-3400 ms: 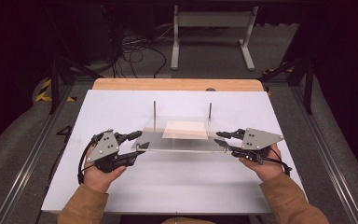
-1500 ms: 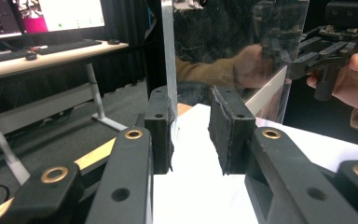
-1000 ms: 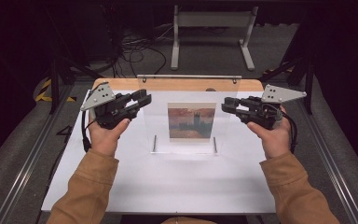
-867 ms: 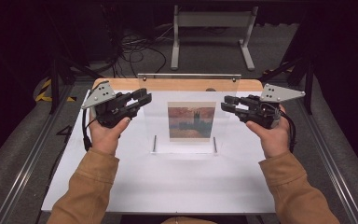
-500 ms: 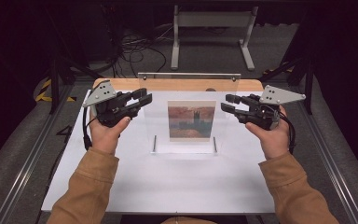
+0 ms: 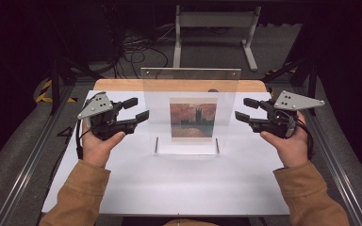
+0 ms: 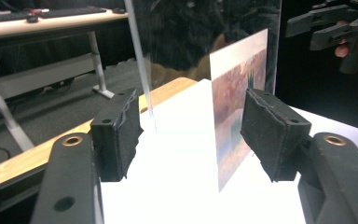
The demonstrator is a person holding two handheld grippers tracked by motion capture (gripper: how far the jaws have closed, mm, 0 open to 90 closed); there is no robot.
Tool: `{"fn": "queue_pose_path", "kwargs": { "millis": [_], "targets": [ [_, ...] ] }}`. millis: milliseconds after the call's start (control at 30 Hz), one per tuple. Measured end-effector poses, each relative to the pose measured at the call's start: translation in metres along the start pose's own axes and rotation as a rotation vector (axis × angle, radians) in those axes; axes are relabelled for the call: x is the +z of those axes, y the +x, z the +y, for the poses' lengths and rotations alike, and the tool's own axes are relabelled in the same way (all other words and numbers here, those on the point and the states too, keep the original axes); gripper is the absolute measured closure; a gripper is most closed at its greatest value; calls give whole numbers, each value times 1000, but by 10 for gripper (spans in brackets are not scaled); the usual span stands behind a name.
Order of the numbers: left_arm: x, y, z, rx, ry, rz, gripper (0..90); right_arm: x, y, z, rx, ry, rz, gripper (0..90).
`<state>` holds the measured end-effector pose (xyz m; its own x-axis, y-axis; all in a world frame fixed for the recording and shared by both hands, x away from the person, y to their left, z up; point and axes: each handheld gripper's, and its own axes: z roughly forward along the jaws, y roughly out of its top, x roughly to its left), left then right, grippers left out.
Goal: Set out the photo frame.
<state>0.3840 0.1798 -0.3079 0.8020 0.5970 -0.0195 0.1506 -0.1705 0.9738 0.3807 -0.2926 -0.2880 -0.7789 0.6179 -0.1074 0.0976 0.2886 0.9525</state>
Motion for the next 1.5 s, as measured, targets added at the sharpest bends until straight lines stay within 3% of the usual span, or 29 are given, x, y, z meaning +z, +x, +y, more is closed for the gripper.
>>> {"fn": "queue_pose_path", "kwargs": {
  "millis": [267,300,467,700,1000,1100,1200,1367,1500],
  "targets": [
    [-21,-1,-20,-45,56,26,346,-25,2,-10,60,-3,-10,310],
    [-23,0,-21,-32,62,33,341,-27,2,-13,70,-1,-13,299],
    [-33,-3,-34,-43,112,60,323,-35,3,-25,92,23,-37,286],
    [-41,-1,-66,-78,147,89,312,-45,1,-53,133,61,-72,271],
    [-44,5,-102,-111,182,121,302,-43,4,-80,124,98,-80,253],
    [-44,4,-112,-101,208,134,297,-41,8,-88,117,89,-89,253],
    [-45,2,-120,-95,220,131,291,-41,9,-100,140,63,-89,253],
    [-43,2,-133,-95,197,132,267,-34,9,-127,171,84,-103,253],
    [-35,1,-143,-71,211,138,266,-28,9,-141,183,99,-105,246]
  ]
}}
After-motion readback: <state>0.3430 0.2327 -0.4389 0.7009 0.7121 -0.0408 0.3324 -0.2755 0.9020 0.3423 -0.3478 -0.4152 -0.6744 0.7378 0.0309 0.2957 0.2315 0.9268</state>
